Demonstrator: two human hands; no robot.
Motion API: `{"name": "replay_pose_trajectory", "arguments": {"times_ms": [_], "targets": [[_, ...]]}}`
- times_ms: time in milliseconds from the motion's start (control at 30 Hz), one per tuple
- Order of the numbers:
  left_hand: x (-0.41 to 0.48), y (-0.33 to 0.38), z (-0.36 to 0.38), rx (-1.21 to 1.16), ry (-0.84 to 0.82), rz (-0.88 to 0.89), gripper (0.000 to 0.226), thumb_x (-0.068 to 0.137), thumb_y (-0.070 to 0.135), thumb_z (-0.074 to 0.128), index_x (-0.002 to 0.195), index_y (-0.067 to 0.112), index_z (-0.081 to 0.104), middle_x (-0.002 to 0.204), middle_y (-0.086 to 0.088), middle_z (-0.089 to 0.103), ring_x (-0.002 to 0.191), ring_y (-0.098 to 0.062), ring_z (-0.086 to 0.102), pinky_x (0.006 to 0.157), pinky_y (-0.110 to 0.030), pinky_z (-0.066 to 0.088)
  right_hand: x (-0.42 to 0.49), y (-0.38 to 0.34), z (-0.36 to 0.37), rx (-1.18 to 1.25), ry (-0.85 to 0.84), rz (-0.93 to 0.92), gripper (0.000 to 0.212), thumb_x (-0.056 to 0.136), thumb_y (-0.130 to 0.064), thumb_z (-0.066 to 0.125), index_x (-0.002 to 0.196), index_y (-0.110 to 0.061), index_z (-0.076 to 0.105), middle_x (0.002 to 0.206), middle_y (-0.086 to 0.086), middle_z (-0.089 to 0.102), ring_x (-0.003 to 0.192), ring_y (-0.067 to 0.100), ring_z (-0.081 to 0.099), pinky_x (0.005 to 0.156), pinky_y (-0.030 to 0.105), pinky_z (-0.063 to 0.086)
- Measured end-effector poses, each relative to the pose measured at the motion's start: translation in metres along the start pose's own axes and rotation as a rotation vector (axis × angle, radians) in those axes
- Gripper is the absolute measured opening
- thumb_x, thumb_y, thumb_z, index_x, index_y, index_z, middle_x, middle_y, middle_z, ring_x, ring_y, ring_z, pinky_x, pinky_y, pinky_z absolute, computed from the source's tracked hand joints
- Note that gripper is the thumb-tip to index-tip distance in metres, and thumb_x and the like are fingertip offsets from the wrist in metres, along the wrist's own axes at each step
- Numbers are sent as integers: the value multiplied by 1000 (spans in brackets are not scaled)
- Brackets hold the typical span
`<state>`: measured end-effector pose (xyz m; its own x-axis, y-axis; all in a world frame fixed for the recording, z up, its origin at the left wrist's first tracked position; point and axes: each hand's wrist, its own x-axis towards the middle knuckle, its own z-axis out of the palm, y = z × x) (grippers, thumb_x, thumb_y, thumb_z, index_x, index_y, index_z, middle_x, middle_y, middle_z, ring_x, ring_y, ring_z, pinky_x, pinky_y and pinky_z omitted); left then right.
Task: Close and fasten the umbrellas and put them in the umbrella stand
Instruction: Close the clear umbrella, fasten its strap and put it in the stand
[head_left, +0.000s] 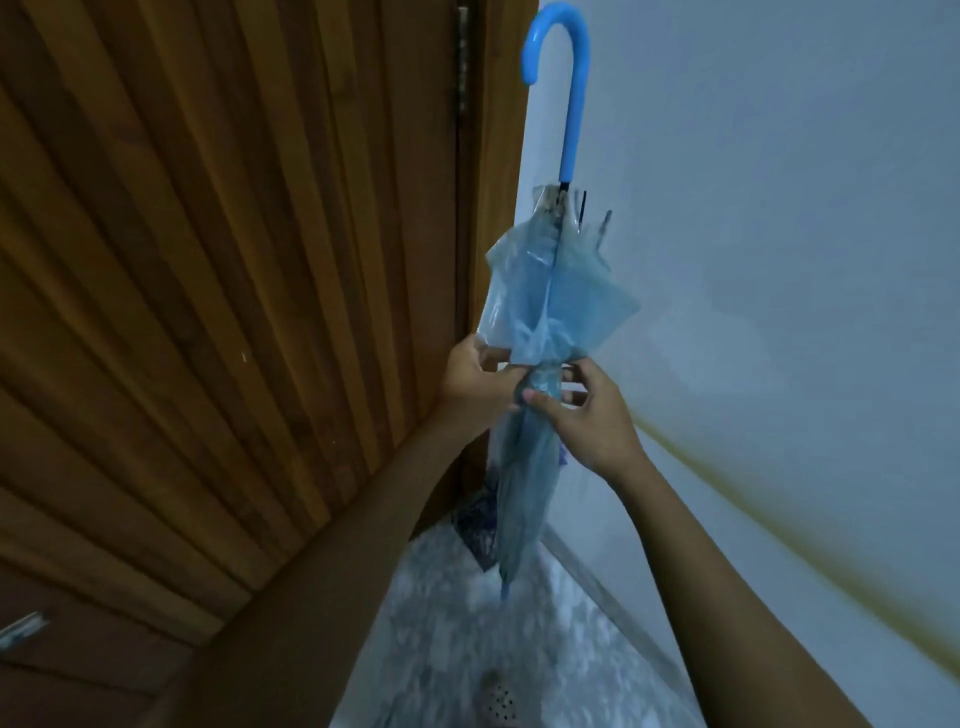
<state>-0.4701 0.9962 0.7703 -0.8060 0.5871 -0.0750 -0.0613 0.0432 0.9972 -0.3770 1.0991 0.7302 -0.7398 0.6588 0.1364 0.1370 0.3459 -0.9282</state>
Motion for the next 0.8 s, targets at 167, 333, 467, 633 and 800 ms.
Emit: {"name": "replay_pose_trajectory", "arguments": {"times_ms": [167,333,467,633,800], "targets": [[106,-12,23,65,27,-27,19,90,8,64,79,19,53,77,0,61,72,-19,65,60,-21,56,103,37,8,32,31,-43,41,85,-27,74,120,-29,51,103,-21,61,98,6,65,80,23,55],[175,-44,25,203,15,-34,26,89,12,66,113,2,61,104,-6,67,98,-22,67,86,-34,57,165,79,30,7,71,-96,44,88,-19,71,127,-15,50,112,-11,60,96,1,60,79,1,45],[207,-78,27,157,-16,-62,19,89,7,64,107,10,61,104,-5,66,103,-26,66,91,-42,56,191,122,51,27,67,-41,51,89,-19,70,133,-11,46,121,-2,59,102,10,58,76,-1,44],[233,-148,22,244,-148,-31,28,89,3,64,114,12,58,97,2,62,96,-17,64,88,-33,56,196,199,85,-45,112,-31,38,87,-11,71,121,-4,56,107,0,63,94,-7,56,81,15,48],[248,-246,18,161,-273,-175,29,82,20,75,102,30,57,100,12,63,102,-9,62,90,-31,55,197,295,124,-138,130,58,18,84,-6,73,97,4,67,87,2,59,79,7,56,68,32,48]]}}
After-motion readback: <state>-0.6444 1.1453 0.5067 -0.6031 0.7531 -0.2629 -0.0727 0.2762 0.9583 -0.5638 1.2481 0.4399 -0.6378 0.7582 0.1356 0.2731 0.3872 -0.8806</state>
